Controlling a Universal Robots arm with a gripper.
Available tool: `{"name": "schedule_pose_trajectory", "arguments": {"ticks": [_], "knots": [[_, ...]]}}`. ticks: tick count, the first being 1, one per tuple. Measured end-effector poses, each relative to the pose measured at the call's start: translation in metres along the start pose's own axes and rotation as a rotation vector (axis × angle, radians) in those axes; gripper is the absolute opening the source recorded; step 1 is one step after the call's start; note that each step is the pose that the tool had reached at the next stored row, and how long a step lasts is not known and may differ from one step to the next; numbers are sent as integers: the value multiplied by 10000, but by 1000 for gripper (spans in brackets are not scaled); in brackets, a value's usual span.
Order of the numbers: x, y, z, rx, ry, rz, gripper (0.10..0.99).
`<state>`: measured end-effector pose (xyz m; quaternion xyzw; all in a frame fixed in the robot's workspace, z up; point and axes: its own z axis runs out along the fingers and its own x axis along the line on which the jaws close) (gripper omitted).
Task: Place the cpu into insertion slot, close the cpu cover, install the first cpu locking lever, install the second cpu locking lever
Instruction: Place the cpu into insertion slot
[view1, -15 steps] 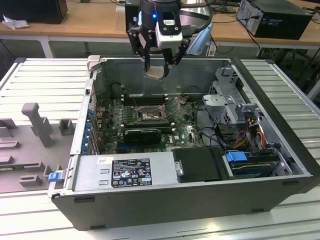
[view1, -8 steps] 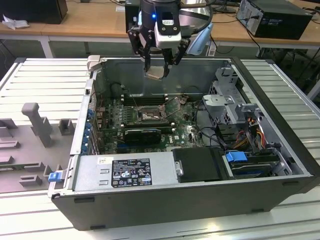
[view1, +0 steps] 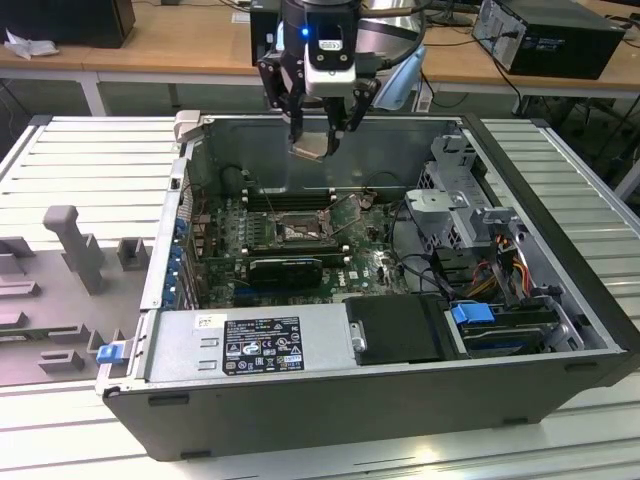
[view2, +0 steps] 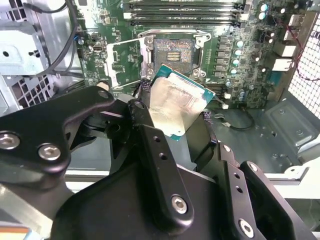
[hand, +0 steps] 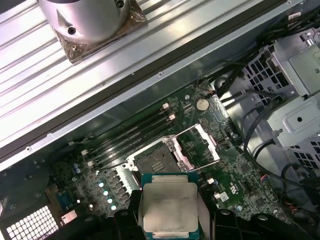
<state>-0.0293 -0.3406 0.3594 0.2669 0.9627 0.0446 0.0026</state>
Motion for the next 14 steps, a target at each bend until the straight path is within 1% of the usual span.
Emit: {"name": "schedule_pose_trajectory", "arguments": {"ticks": [3,7,14], "knots": [[0,0,1,-5,-22,243,529],[0,0,4,-14,-68,771,529],[0,0,5,-23,-108,1230,529]]}}
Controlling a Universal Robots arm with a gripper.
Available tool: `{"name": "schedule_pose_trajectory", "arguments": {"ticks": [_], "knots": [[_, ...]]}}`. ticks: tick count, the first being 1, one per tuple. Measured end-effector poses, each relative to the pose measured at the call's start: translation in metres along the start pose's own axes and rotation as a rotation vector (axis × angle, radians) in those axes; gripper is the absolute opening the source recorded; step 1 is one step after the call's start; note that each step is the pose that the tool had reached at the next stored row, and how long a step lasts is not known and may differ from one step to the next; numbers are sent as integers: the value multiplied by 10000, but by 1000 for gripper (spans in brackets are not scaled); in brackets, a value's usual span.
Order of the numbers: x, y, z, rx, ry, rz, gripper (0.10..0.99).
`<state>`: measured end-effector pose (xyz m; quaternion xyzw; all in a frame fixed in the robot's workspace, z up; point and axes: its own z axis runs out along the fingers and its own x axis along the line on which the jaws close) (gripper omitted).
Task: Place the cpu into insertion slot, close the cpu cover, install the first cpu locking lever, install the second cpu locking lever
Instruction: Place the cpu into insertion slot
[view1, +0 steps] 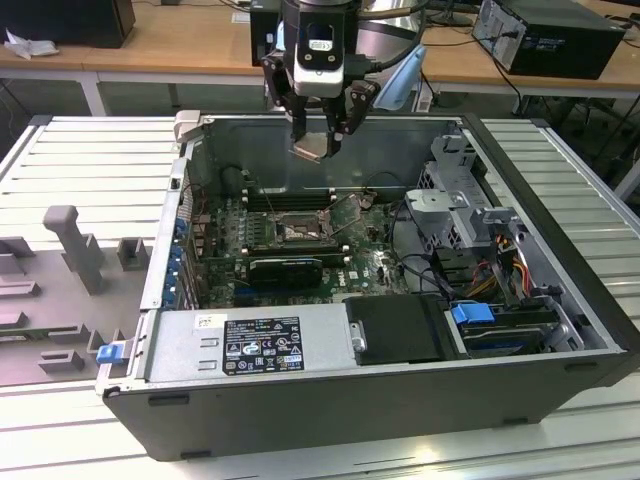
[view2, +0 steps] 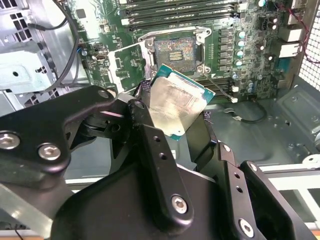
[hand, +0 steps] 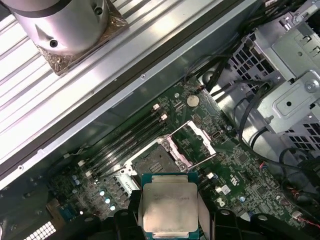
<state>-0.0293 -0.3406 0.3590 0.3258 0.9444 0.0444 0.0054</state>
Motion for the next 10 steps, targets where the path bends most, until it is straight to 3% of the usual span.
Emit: {"name": "schedule_pose_trajectory", "arguments": {"ticks": [10], "knots": [[0,0,4,-13,-60,680,529]]}}
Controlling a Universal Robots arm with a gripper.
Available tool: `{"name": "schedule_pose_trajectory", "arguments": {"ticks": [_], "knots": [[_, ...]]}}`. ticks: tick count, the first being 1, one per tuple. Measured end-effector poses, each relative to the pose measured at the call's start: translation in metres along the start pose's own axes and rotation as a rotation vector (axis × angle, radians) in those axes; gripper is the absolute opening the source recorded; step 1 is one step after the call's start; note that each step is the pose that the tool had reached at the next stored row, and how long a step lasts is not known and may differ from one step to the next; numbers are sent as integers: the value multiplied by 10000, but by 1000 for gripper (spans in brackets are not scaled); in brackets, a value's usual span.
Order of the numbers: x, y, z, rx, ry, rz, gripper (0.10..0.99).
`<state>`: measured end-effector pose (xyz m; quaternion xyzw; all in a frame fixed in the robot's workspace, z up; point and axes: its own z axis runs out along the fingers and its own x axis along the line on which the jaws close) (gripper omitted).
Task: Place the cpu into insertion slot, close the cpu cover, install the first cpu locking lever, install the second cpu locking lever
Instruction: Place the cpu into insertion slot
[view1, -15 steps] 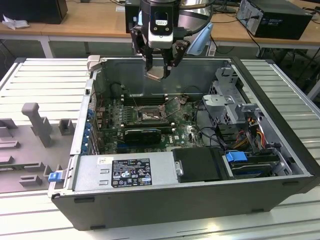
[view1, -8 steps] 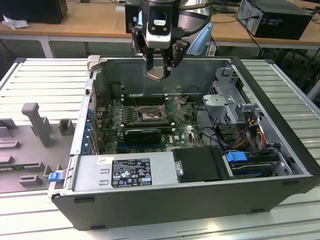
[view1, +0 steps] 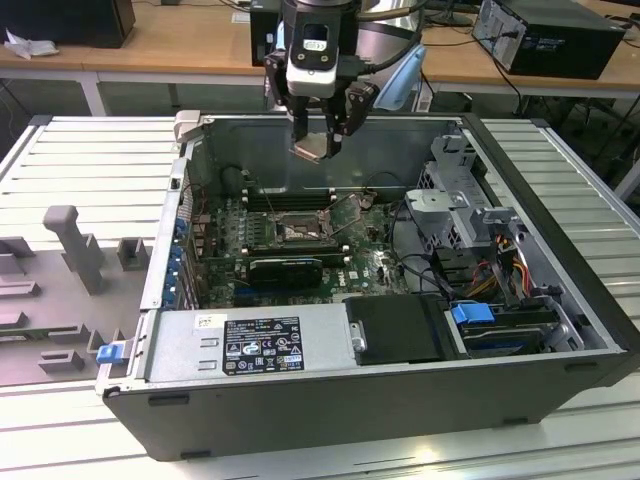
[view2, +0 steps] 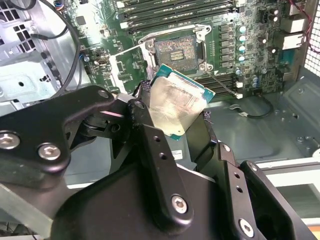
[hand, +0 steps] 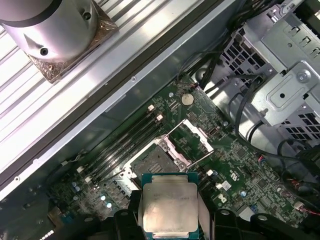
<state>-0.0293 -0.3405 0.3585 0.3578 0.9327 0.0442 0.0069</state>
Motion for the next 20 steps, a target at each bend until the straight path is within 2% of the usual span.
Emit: {"name": "schedule_pose_trajectory", "arguments": {"ticks": [16,20], "knots": [[0,0,8,-22,-97,1112,529],[-2,-5,38,-21,-101,1154,529]]}}
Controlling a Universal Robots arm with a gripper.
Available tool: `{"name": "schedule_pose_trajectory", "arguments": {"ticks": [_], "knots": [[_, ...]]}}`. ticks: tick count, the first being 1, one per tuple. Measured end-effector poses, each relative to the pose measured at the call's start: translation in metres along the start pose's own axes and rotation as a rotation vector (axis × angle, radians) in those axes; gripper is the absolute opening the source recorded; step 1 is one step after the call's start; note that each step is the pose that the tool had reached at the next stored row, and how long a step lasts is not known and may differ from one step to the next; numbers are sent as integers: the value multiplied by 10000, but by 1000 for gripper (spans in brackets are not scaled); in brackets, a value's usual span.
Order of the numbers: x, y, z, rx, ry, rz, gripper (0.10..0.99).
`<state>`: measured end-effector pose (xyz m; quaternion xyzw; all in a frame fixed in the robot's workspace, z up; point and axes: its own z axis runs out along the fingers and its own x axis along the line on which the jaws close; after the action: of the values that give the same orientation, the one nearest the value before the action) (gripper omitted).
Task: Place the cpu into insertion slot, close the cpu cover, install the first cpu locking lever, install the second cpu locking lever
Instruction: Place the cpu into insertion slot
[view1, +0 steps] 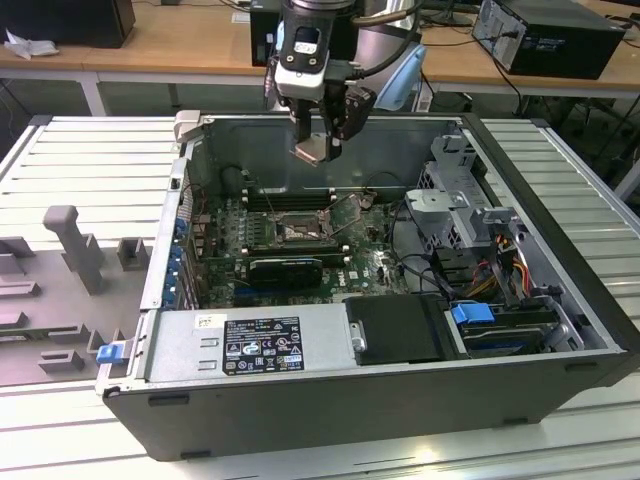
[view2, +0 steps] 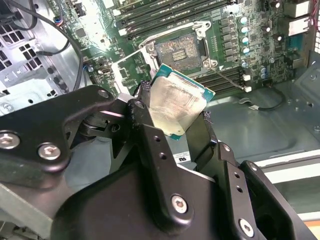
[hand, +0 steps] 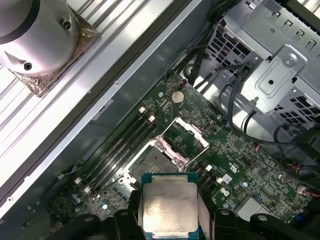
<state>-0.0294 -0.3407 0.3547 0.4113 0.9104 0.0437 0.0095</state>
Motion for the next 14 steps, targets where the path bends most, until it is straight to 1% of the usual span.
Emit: {"name": "schedule_pose_trajectory", "arguments": {"ticks": [1,3,5,7,14], "knots": [[0,0,2,1,-3,15,529],[0,0,6,-13,-64,719,529],[0,0,9,-20,-96,1086,529],[-1,-1,13,-31,-148,1674,529],[-1,-1,17,-45,-215,2439,529]]}}
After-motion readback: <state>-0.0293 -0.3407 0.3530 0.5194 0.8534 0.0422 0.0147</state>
